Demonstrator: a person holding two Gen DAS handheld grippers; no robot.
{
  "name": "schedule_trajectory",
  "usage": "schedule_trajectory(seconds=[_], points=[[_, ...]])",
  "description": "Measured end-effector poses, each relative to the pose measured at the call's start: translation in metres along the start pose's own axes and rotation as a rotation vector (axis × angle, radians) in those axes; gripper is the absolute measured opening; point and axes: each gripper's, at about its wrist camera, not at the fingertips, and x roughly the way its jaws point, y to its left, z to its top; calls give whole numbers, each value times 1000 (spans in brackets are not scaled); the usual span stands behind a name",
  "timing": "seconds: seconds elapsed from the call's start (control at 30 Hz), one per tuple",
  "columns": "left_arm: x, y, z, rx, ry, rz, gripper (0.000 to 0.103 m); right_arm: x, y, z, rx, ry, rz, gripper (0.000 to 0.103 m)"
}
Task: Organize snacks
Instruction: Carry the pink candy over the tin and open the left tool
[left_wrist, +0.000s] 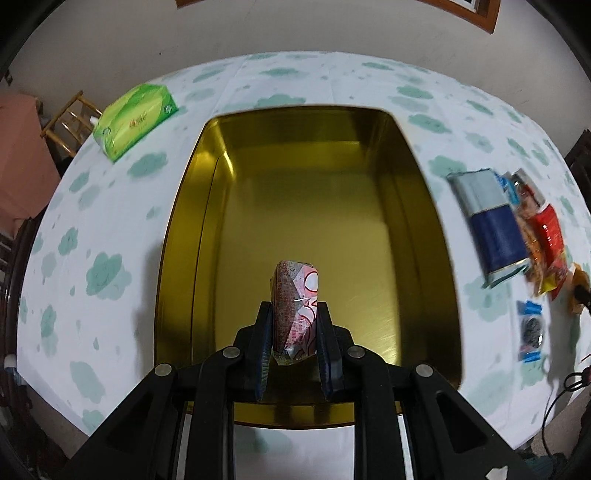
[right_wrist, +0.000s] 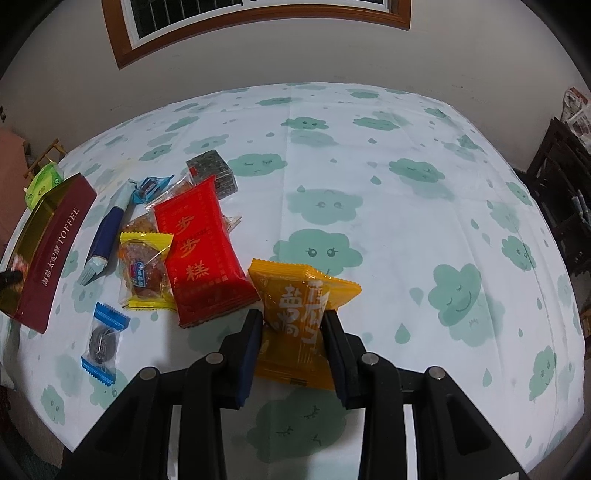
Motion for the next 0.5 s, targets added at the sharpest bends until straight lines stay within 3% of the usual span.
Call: schedule_trajectory(seconds=[0.5], points=[[13, 12, -8, -2, 21, 13, 21, -7, 8, 3, 18, -13, -37, 34]])
